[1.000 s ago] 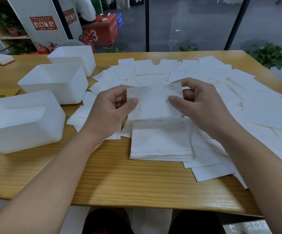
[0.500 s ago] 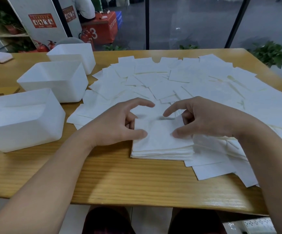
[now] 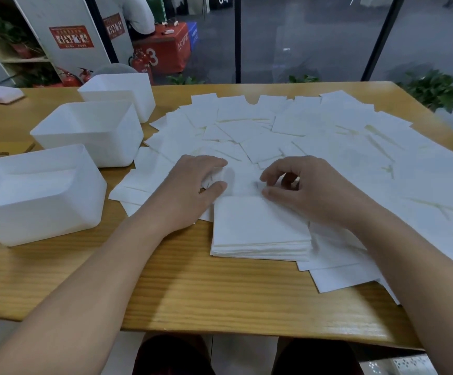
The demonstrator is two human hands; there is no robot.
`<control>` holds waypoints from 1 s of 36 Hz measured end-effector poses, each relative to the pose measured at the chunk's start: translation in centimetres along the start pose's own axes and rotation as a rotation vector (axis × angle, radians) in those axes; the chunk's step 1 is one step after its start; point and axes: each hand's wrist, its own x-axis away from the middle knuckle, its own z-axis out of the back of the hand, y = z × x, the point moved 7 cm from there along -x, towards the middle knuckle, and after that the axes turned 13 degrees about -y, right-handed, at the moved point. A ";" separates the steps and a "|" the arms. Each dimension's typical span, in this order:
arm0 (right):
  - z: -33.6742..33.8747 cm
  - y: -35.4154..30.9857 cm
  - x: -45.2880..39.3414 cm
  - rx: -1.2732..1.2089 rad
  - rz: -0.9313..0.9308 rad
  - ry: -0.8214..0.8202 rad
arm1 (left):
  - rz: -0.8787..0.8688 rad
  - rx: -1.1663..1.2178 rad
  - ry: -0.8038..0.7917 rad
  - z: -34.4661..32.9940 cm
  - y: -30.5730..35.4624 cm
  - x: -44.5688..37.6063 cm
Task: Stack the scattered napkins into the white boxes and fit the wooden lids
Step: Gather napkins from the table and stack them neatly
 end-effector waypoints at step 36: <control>-0.9 0.4 -0.5 0.094 -0.015 -0.031 | 0.040 0.171 0.236 2.8 -0.2 0.8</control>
